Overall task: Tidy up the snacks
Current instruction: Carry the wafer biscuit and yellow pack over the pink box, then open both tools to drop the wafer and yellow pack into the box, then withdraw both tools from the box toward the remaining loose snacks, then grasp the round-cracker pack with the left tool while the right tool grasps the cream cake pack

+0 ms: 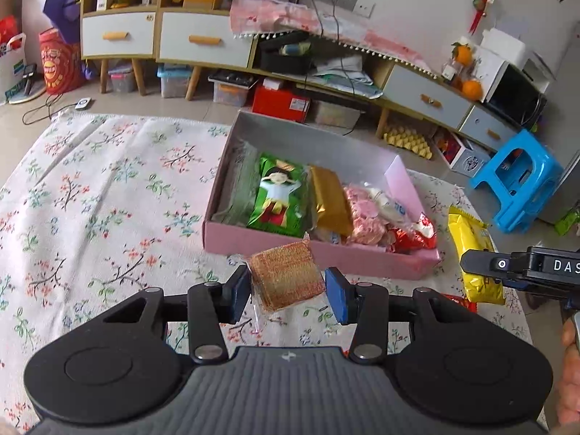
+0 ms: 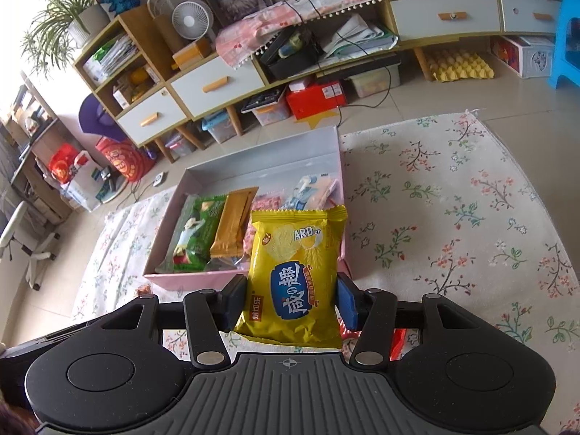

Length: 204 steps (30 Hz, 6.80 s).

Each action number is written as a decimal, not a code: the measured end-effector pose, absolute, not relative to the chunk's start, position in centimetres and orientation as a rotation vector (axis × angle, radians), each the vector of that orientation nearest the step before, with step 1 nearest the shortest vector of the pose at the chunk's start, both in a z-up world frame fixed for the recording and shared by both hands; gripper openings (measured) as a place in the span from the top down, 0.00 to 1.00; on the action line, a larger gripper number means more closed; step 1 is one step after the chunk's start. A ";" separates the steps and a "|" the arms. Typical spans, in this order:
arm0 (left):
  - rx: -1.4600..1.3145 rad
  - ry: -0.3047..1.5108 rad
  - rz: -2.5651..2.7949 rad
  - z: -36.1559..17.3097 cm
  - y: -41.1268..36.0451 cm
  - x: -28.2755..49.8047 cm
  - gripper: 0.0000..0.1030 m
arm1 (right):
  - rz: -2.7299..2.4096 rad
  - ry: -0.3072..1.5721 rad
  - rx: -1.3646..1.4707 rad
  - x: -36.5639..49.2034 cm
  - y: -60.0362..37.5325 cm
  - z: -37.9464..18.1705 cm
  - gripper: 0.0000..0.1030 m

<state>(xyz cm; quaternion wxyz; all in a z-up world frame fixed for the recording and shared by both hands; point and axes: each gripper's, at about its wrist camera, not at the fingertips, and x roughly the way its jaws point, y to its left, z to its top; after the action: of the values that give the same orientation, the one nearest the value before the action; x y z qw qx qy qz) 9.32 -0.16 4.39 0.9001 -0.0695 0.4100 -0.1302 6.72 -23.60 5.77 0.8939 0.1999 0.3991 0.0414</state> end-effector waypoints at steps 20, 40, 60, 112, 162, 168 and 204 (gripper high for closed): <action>-0.163 0.808 -0.264 5.0 -0.4 12.5 0.60 | 0.047 0.848 0.396 9.9 -24.8 5.8 0.51; -0.201 0.805 -0.259 4.6 -1.4 18.1 0.60 | 0.073 0.863 0.361 16.2 -23.2 5.8 0.50; -0.211 0.850 -0.247 3.1 -1.5 20.7 0.59 | 0.102 0.877 0.453 21.1 -21.9 3.9 0.50; -0.121 0.932 -0.361 5.5 -1.6 5.7 0.27 | 0.142 0.852 0.239 0.4 -21.5 10.0 0.19; 0.434 0.958 -0.626 -2.7 -6.2 5.6 0.12 | 0.390 1.084 -0.290 -1.7 -16.2 -0.5 0.17; 0.408 0.961 -0.664 -2.2 -6.0 5.8 0.41 | 0.420 1.072 -0.306 0.1 -15.9 -1.3 0.18; 0.388 1.007 -0.601 -1.6 -4.7 4.2 0.58 | 0.530 0.913 -0.431 0.6 -13.1 -1.7 0.36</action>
<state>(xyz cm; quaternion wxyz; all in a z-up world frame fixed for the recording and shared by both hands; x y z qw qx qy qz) 4.19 -4.69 -1.60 0.8152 0.1819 0.4721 -0.2819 0.55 -13.15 -1.68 0.8418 -0.2041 0.4322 0.2508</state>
